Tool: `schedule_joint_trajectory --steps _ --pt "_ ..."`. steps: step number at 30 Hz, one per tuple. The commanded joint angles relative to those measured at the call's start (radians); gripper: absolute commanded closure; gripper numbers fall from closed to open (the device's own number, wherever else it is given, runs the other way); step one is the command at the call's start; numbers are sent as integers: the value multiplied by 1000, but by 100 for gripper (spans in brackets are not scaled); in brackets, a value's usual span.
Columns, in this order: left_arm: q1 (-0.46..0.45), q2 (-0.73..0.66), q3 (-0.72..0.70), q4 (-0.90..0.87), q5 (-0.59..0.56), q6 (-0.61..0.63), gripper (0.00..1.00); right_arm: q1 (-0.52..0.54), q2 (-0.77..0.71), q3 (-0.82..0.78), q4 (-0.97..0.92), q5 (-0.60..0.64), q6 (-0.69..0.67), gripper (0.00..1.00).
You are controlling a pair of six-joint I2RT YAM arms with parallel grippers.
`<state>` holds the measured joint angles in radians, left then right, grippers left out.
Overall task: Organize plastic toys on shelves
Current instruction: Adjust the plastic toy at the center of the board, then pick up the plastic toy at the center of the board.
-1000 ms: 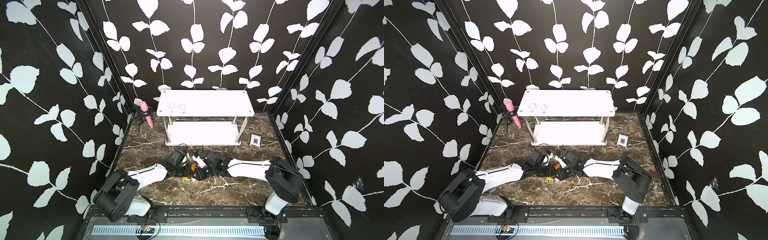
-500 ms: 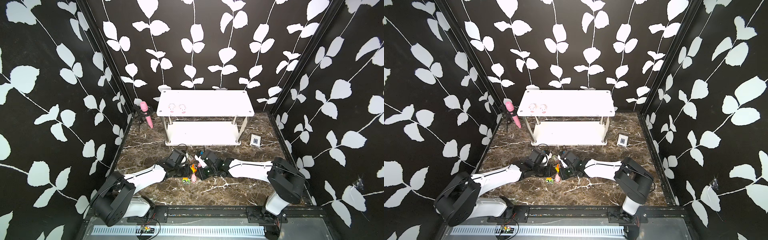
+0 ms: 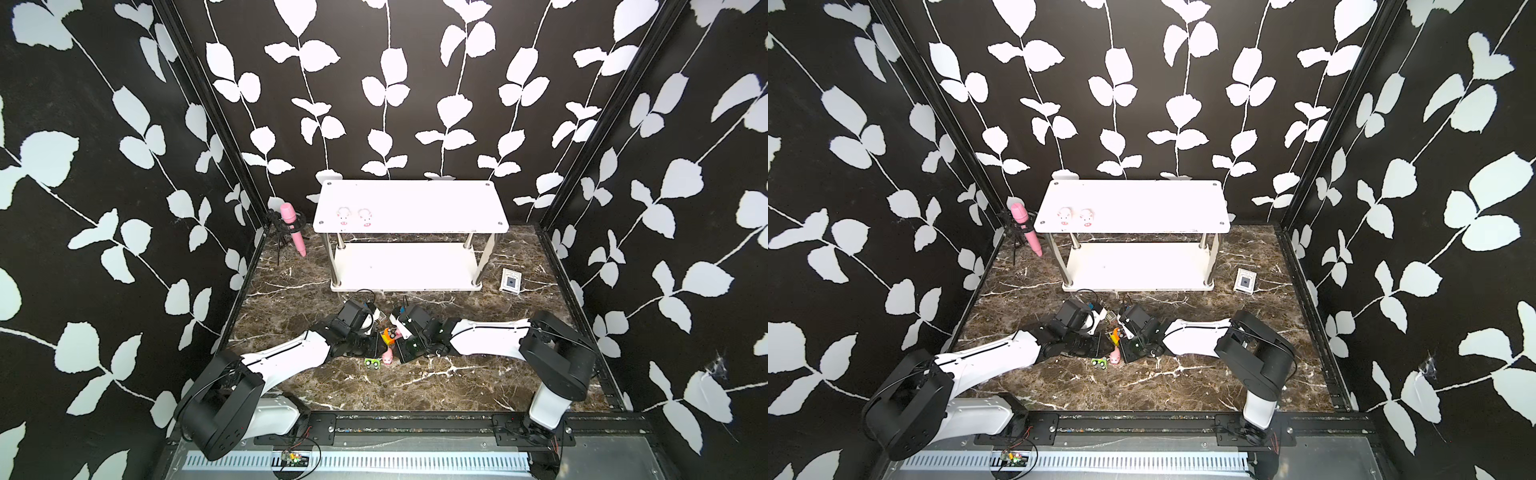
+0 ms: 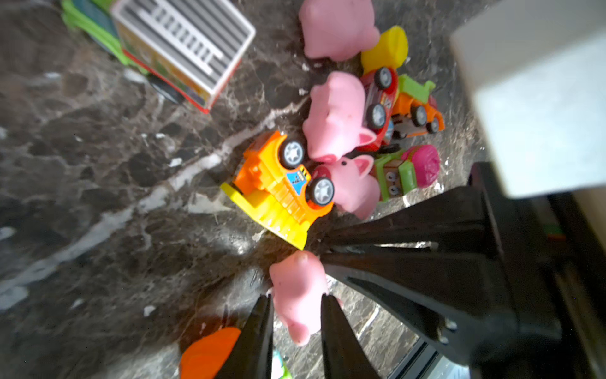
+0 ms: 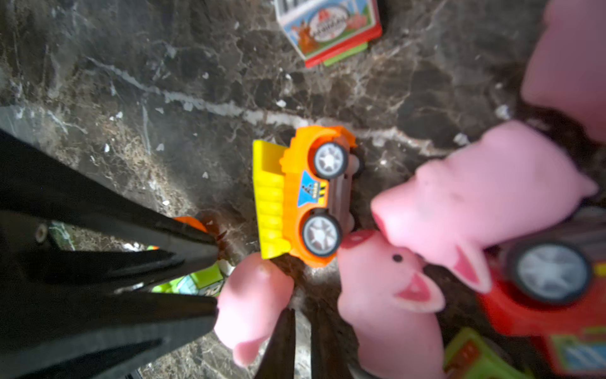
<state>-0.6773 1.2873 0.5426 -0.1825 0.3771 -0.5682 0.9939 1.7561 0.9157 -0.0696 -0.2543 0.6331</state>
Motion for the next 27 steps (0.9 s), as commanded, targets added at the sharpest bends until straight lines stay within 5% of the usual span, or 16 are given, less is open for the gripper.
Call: schedule_joint_trajectory --steps 1,18,23,27 --pt "-9 7 16 -8 11 19 73 12 8 -8 19 9 15 86" --pt "-17 88 7 35 4 18 75 12 13 -15 41 7 33 85" --pt "-18 68 25 14 -13 17 96 12 -7 -27 53 15 39 83" --pt "-18 -2 67 -57 -31 29 100 7 -76 -54 44 61 36 79"
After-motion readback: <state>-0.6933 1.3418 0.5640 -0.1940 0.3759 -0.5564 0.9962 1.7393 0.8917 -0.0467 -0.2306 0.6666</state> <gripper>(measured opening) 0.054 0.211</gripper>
